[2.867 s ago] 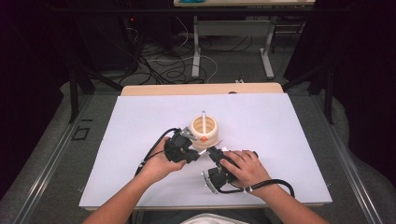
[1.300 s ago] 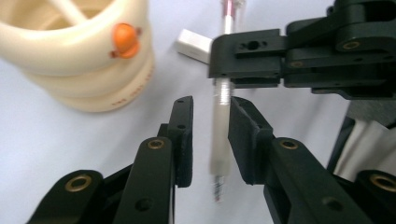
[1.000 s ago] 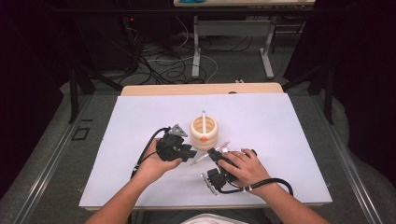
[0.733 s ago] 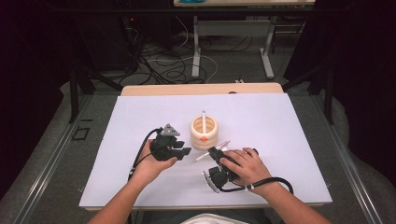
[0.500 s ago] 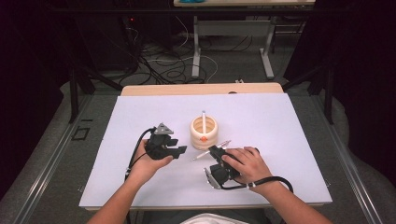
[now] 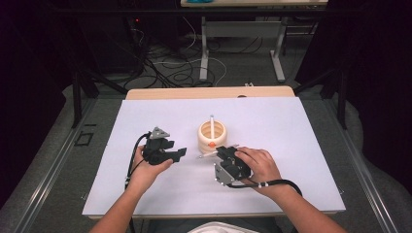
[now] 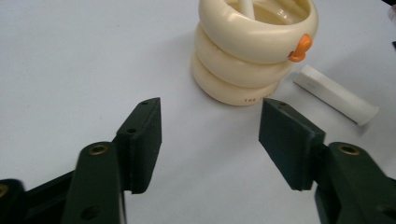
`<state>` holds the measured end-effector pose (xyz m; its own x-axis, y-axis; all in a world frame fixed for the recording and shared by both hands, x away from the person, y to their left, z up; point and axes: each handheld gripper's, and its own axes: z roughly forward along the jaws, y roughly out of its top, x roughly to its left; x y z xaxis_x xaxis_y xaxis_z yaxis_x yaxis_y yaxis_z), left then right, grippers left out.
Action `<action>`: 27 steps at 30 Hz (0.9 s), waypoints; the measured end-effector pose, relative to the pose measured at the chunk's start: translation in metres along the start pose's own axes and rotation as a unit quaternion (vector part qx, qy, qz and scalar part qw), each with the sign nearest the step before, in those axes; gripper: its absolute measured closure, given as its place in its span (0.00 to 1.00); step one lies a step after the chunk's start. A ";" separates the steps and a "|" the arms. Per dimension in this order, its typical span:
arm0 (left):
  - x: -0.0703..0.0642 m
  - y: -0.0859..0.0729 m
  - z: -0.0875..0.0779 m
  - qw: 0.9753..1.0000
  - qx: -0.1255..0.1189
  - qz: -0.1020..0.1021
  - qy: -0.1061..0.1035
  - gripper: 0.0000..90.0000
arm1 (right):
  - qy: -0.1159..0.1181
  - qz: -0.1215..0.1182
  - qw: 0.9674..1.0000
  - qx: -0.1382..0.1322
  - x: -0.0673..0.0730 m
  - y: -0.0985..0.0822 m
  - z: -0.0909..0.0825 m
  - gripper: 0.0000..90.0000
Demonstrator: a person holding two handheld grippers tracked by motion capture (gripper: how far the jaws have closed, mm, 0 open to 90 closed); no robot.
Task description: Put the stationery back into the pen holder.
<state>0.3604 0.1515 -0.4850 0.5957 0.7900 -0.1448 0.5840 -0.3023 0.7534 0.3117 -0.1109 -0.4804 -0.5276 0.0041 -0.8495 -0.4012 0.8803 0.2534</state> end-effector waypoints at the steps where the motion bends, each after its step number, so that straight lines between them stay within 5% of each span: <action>1: 0.002 0.000 -0.001 1.000 0.005 -0.001 -0.004 0.39 | 0.007 -0.002 1.000 -0.001 -0.004 0.000 -0.001 0.88; 6: 0.006 -0.002 0.000 1.000 -0.004 -0.005 -0.006 0.27 | 0.010 0.058 0.998 -0.016 -0.011 -0.002 0.001 0.88; 13: 0.013 -0.006 0.005 0.999 -0.002 -0.040 -0.008 0.22 | 0.020 0.099 0.995 -0.025 -0.024 -0.005 0.006 0.88; 15: 0.014 -0.006 0.006 0.999 0.001 -0.036 -0.007 0.20 | 0.023 0.112 0.993 -0.029 -0.027 -0.005 0.006 0.88; 23: 0.015 -0.004 0.007 0.999 -0.006 -0.042 -0.019 0.10 | 0.038 0.191 0.979 -0.057 -0.041 -0.006 0.014 0.88; 27: 0.013 -0.005 0.007 0.999 -0.014 -0.036 -0.026 0.06 | 0.047 0.229 0.969 -0.075 -0.047 -0.008 0.017 0.88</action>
<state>0.3696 0.1593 -0.4950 0.5819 0.7796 -0.2316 0.6104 -0.2305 0.7578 0.3528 -0.1102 -0.4502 -0.7392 0.3281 -0.5881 -0.2093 0.7180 0.6638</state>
